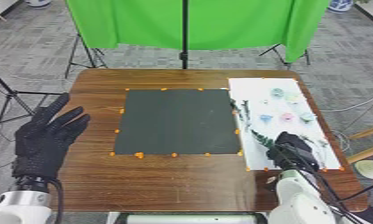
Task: Arrange flowers
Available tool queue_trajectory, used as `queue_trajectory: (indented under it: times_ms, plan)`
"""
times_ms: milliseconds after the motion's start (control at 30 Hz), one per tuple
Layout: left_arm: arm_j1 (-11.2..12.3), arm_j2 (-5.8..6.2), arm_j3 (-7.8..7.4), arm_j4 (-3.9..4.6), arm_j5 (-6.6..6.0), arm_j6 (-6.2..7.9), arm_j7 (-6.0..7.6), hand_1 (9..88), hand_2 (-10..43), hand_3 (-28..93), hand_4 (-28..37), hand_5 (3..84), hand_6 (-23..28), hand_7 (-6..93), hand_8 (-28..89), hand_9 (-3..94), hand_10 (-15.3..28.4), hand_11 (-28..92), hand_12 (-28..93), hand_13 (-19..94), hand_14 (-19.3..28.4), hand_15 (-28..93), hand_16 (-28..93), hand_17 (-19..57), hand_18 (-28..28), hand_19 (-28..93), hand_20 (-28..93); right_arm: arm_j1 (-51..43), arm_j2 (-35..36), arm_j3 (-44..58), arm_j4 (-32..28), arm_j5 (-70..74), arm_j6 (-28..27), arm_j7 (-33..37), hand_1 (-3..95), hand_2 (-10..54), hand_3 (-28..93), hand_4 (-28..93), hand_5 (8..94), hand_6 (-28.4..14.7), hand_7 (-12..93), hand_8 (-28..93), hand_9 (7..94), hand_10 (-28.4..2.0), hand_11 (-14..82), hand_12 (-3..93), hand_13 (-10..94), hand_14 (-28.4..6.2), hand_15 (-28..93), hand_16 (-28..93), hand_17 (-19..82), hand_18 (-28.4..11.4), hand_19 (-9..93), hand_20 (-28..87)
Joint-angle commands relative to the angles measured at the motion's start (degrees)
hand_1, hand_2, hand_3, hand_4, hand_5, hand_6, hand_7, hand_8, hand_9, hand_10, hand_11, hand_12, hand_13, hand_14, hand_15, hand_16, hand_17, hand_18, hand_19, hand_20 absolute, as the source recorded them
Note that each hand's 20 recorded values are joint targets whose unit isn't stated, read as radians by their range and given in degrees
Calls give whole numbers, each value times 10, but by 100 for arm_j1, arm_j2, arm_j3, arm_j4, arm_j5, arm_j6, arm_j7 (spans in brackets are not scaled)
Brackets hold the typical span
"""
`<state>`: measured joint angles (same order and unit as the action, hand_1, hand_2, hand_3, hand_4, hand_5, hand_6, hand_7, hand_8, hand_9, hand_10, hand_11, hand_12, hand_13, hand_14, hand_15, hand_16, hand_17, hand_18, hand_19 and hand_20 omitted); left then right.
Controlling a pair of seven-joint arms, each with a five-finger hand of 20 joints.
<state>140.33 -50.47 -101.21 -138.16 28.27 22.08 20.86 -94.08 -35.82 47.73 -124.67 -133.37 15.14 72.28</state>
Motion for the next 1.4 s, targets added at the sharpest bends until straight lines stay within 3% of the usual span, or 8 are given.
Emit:
queue_trajectory:
  times_ms: [33,467,667,900,1167,1233,1367,1400]
  plan:
    - [50,2,-11,-4,5,10,-20,197,92,771,-283,322,74,142,-97,309,199,264,113,226,269,471,-84,-115,219,503,100,131,64,-69,-122,-412,310,138,532,-95,753,-243,824,-49,324,172,834,-135,482,275,856,-65,704,182,548,-204,932,303]
    - [-88,23,-66,-96,132,-9,-236,198,92,773,-283,322,74,143,-99,310,197,265,110,229,267,471,-85,-114,219,503,102,1805,-401,-642,-275,1073,321,-833,528,-95,757,-238,829,-48,319,180,837,-135,487,269,862,-64,704,183,556,-205,932,319]
    - [-249,76,-86,-103,187,-19,-436,198,92,774,-283,322,74,144,-100,312,197,266,108,232,266,470,-83,-114,219,501,103,3087,-1137,-1417,168,2399,47,-1405,525,-95,759,-236,832,-47,317,184,838,-135,486,268,866,-65,703,183,557,-206,932,323]
    - [-313,192,-148,-131,180,-23,-373,198,93,775,-283,324,72,151,-107,320,198,263,105,245,265,461,-81,-113,218,499,108,4137,-2183,-2449,990,2860,-330,-1624,521,-95,764,-242,834,-44,316,186,840,-135,486,268,866,-67,704,184,557,-207,932,329]
    - [-742,400,-11,-22,193,-218,-330,199,93,783,-283,324,69,172,-130,342,194,270,97,294,227,424,-74,-105,214,482,117,5126,-3158,-3269,2011,3530,-260,-1449,517,-95,773,-251,832,-38,322,190,839,-135,487,271,865,-67,706,185,557,-208,932,331]
    - [-850,432,-9,0,213,-280,-418,200,92,786,-283,323,69,183,-145,342,178,299,86,309,204,407,-67,-99,210,468,127,5298,-3377,-3436,2256,3661,-279,-1381,515,-95,777,-256,831,-37,325,191,839,-134,488,273,865,-67,707,185,557,-208,932,332]
    - [-1241,552,130,109,231,-407,-510,202,89,792,-283,317,64,215,-178,329,136,397,19,333,99,342,-52,-75,186,410,164,5760,-3718,-3797,2690,3985,-67,-1167,516,-95,780,-265,828,-36,331,190,835,-133,491,278,861,-68,711,187,556,-208,932,333]
    - [-2035,500,488,418,321,-763,-1057,201,87,797,-283,315,63,222,-185,322,123,429,-4,334,67,307,-41,-68,179,390,175,5844,-3591,-3869,2673,4082,225,-825,515,-95,782,-266,827,-35,333,190,833,-132,492,280,860,-68,713,188,556,-207,932,334]
